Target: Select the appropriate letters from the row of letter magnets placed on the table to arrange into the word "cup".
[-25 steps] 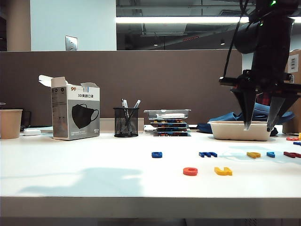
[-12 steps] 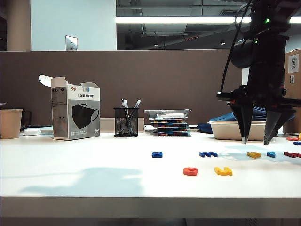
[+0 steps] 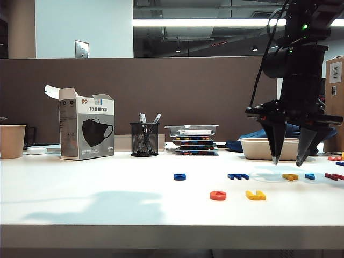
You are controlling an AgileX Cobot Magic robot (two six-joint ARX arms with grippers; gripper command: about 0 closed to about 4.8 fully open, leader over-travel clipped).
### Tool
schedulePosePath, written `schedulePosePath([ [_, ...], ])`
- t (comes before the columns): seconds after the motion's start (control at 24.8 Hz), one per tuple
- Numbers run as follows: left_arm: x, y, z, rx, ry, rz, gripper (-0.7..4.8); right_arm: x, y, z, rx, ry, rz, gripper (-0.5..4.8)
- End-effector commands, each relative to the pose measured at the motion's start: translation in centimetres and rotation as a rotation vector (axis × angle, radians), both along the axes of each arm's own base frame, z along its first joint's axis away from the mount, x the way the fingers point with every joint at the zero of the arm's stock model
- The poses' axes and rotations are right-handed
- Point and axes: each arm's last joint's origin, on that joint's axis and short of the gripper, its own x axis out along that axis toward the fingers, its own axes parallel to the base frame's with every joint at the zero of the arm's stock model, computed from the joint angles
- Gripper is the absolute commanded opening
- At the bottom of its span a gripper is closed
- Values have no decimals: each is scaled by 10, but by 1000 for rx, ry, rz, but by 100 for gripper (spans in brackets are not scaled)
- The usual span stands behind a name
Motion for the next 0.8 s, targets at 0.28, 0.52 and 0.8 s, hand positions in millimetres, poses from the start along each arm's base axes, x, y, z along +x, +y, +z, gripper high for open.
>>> schedulePosePath([
  [0.28, 0, 1, 2, -4, -12, 2, -5, 5, 1, -10, -7, 10, 13, 225],
  [0.52, 0, 1, 2, -4, -13, 3, -5, 6, 1, -17, -12, 35, 13, 225],
  [0.8, 0, 1, 2, -4, -12, 2, -5, 5, 1, -24, -22, 71, 13, 224],
])
